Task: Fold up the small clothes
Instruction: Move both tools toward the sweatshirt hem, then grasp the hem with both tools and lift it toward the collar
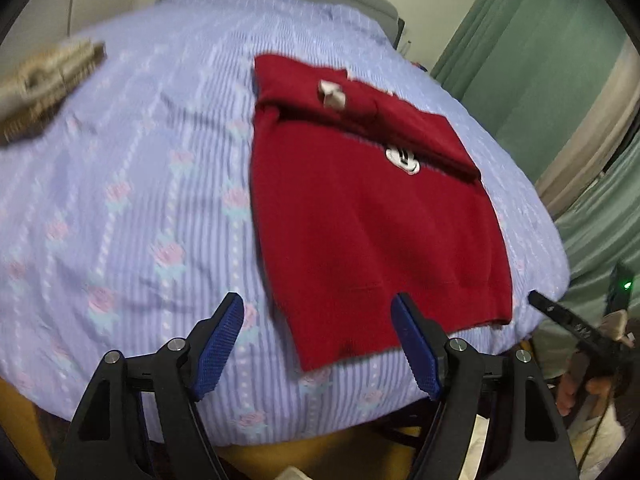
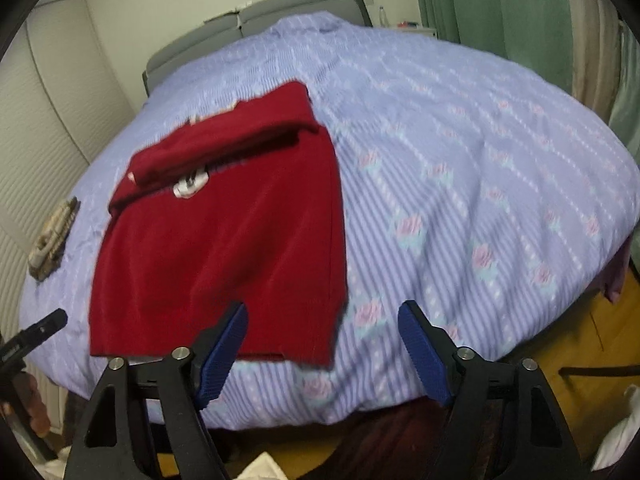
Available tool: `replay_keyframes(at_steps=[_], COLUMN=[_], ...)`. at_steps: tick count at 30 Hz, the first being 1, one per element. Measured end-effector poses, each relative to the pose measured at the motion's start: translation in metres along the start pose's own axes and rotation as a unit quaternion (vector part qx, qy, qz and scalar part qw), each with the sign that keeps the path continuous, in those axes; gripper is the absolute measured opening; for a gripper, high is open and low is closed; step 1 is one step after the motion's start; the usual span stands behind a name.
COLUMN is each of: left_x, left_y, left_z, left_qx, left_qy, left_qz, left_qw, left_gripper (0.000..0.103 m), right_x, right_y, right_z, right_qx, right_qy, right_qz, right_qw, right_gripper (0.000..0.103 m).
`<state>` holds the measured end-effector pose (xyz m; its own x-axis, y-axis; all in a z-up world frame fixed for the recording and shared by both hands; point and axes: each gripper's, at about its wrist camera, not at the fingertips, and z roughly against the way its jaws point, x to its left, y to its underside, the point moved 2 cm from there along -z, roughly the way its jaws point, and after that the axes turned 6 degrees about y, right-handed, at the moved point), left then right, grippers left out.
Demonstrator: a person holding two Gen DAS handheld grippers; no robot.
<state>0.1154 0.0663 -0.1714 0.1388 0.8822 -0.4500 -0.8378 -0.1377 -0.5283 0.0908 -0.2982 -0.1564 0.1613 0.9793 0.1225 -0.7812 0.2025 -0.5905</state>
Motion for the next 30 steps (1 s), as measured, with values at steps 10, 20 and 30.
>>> replay_keyframes(at_steps=[10, 20, 30], left_x=[0.018, 0.024, 0.021], left_y=[0.008, 0.001, -0.007], left_z=[-0.035, -0.056, -0.053], left_qx=[0.047, 0.048, 0.045], left_qy=[0.055, 0.105, 0.121], left_qz=[0.052, 0.072, 0.075], left_qw=[0.996, 0.9907, 0.9889], left_gripper=[0.073, 0.07, 0.048], right_x=[0.006, 0.008, 0.008], right_y=[0.007, 0.016, 0.01], right_z=[-0.034, -0.057, -0.068], right_qx=[0.028, 0.058, 0.055], right_qy=[-0.016, -0.045, -0.066], right_qz=[-0.019, -0.042, -0.066], right_qw=[0.999, 0.996, 0.994], right_gripper=[0.065, 0.06, 0.044])
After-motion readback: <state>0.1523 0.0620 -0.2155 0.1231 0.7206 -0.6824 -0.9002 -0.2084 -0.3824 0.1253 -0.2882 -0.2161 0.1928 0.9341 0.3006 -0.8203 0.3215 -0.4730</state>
